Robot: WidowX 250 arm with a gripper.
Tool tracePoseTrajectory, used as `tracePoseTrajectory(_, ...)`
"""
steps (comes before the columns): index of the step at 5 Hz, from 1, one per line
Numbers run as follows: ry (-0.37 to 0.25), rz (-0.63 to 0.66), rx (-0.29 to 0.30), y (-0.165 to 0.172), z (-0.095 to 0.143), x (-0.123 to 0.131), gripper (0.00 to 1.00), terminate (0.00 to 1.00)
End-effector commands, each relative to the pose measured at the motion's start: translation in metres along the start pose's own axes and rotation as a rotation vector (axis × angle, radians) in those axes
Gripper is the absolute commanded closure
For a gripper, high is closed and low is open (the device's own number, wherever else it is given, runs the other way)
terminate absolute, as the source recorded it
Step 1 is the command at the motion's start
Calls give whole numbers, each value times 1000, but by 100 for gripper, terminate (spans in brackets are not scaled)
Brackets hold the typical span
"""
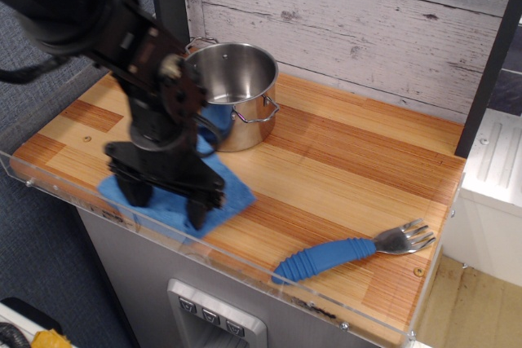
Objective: Place the blue cloth in front of the metal pot.
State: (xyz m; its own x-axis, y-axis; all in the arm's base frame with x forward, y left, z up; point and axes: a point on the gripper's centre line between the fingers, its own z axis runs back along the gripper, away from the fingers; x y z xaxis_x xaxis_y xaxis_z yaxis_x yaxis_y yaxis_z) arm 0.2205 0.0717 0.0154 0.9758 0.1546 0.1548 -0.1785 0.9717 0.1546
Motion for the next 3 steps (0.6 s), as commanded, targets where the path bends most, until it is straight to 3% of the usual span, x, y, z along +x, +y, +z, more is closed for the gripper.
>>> tracePoseTrajectory(1, -46, 52, 32, 37, 5, 24, 0, 0)
tracePoseTrajectory(3, -47, 88, 46, 63, -1, 36, 0, 0)
